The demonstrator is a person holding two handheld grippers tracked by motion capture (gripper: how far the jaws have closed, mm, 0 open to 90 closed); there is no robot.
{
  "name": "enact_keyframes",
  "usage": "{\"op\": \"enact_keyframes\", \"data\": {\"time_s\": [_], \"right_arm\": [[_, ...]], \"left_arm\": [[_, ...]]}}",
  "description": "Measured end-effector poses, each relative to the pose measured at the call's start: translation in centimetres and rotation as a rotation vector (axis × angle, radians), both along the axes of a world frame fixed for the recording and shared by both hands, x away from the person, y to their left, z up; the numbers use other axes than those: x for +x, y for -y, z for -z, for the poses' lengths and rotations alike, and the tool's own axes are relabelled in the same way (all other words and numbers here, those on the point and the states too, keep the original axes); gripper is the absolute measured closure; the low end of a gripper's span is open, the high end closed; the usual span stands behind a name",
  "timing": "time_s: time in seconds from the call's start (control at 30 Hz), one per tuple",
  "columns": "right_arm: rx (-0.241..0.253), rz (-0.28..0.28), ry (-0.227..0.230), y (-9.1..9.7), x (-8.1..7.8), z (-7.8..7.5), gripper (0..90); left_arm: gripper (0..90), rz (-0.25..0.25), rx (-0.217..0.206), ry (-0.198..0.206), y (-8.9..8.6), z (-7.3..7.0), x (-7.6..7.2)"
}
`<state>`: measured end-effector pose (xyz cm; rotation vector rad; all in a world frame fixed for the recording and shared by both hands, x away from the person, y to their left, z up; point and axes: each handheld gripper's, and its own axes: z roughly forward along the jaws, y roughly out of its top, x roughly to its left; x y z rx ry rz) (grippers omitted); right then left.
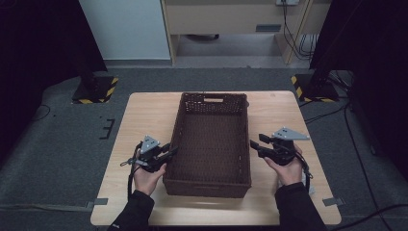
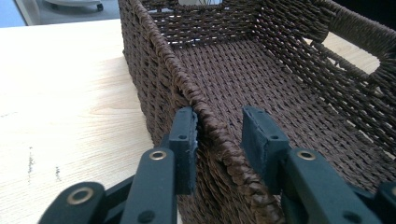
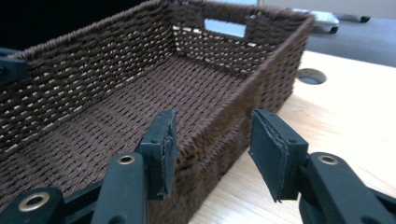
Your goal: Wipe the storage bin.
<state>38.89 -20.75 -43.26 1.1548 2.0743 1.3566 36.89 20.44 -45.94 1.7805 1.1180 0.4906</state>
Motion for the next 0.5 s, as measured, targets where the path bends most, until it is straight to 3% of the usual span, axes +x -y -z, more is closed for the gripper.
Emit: {"op": "enact_keyframes", "data": {"time_s": [0.07, 0.17, 0.33, 0.5], "right_arm": [[-0.005, -0.006, -0.014, -0.6, 0.3, 0.4, 51.3], [-0.014, -0.019, -0.026, -1.5, 0.7, 0.9, 52.3], [-0.037, -0.036, -0.051, -2.3, 1.1, 1.6, 57.5], [-0.042, -0.032, -0.045, -2.3, 1.1, 1.6, 60.5]], "left_arm": [[62.5, -0.005, 0.016, 0.014, 0.0, 0.0, -0.1], [52.5, -0.025, 0.035, 0.027, 0.0, -0.1, -0.2], [44.1, -0.02, -0.003, 0.039, -0.3, -0.7, -1.0], [45.7, 0.001, 0.021, 0.04, -0.2, -1.0, -2.4]]}}
